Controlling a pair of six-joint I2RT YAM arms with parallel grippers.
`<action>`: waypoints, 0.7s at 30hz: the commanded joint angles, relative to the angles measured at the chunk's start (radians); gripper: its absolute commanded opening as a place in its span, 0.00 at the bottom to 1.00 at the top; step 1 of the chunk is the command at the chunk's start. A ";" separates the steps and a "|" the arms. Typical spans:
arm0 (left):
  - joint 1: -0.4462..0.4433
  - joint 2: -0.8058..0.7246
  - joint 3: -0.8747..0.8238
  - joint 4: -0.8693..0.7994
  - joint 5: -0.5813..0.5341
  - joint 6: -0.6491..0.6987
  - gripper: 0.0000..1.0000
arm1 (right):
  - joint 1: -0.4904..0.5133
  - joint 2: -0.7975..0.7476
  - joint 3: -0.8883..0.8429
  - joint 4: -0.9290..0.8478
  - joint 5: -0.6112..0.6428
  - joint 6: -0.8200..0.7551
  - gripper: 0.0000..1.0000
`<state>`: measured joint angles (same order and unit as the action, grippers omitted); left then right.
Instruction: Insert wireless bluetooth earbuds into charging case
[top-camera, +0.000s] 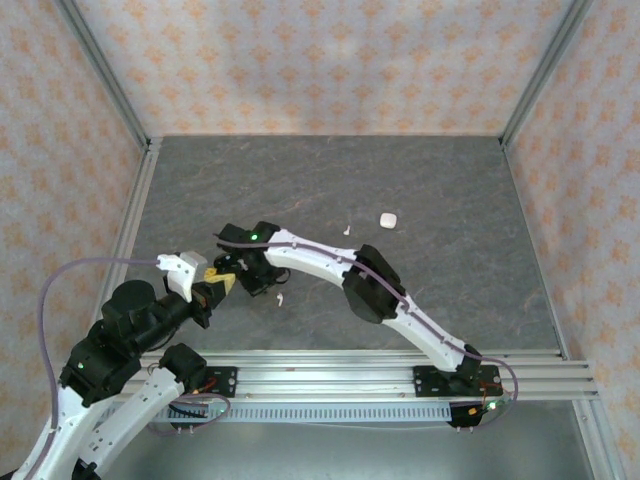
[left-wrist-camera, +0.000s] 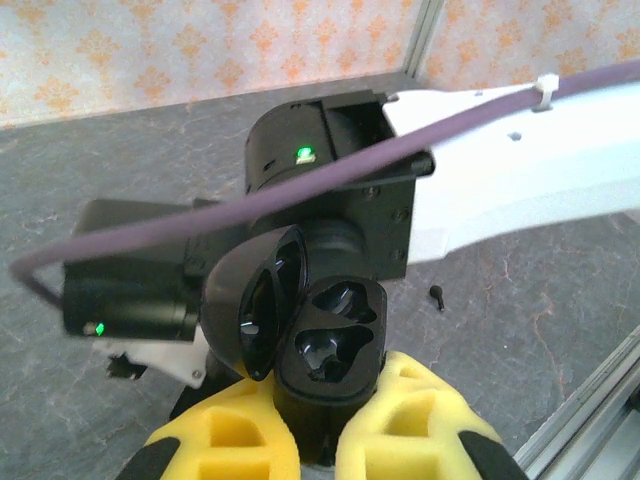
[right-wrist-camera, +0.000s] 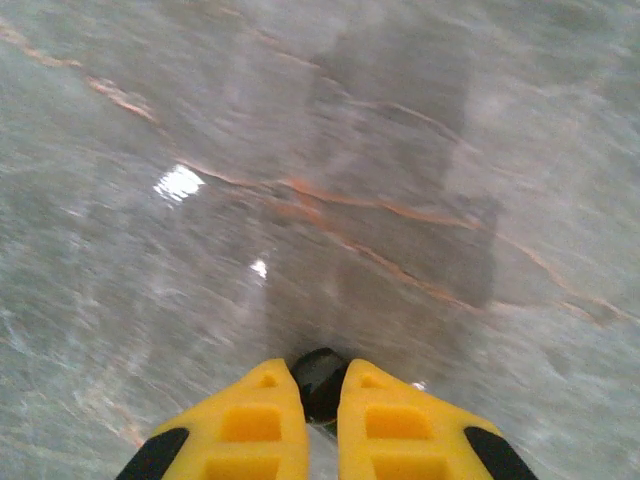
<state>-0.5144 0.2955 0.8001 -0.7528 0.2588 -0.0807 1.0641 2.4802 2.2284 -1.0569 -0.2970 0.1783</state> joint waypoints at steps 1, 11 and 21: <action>0.006 0.019 -0.013 0.075 0.028 -0.001 0.00 | -0.095 -0.179 -0.131 0.120 -0.056 0.114 0.10; 0.007 0.175 -0.036 0.339 0.107 0.006 0.00 | -0.322 -0.614 -0.549 0.431 -0.168 0.359 0.10; -0.010 0.477 0.055 0.596 0.168 0.045 0.00 | -0.407 -0.961 -0.628 0.473 -0.153 0.403 0.10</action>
<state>-0.5156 0.7181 0.7914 -0.2848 0.3939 -0.0738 0.6632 1.6100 1.6211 -0.6315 -0.4519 0.5457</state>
